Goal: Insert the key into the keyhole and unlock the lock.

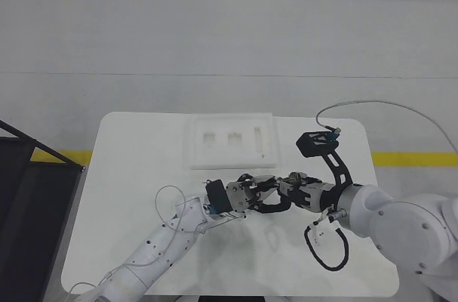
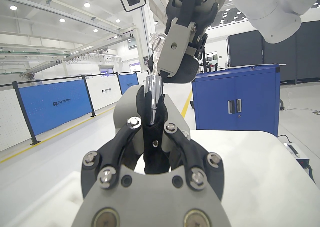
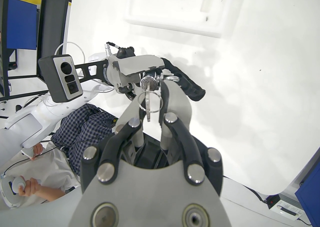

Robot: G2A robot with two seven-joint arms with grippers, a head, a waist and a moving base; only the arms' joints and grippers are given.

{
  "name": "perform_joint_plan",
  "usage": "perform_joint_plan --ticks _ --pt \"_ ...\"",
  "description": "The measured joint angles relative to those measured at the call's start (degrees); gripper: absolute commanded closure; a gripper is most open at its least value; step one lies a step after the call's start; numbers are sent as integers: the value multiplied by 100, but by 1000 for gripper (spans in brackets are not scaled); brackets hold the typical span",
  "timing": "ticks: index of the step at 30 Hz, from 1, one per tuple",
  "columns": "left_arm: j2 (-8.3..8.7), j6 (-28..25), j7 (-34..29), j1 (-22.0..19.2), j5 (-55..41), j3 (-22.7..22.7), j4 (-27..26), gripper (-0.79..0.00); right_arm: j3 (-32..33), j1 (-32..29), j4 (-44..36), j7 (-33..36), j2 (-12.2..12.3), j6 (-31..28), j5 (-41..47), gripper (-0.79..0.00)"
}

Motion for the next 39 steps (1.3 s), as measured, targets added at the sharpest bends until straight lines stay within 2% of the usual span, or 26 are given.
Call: perform_joint_plan --ticks 4,8,17,21,27,30,33,39 --pt "22 -149 -109 3 -95 -106 -134 0 122 160 0 62 55 -64 48 -785" --pt "73 -601 -411 -18 -191 -235 -389 0 352 276 0 143 94 -389 32 -785" --pt "290 -1608 -1710 123 -511 -898 -1281 0 822 -170 0 396 292 -2212 -511 -785" --pt "386 -2185 -2435 266 -867 -1190 -1663 0 1191 -616 0 463 412 -3208 -573 -785" --pt "491 -2951 -3529 334 -1410 -1468 -1919 0 1673 -1355 0 486 577 -4373 -1068 -785" --pt "529 -3236 -4063 319 -1703 -1551 -1957 0 1909 -1684 0 413 633 -4666 -1248 -785" --pt "560 -3345 -4525 276 -1988 -1608 -2009 0 2059 -1926 0 349 657 -4702 -1266 -785" --pt "635 -3339 -5338 113 -2416 -1561 -2105 0 2048 -1919 2 312 653 -4698 -1281 -785"
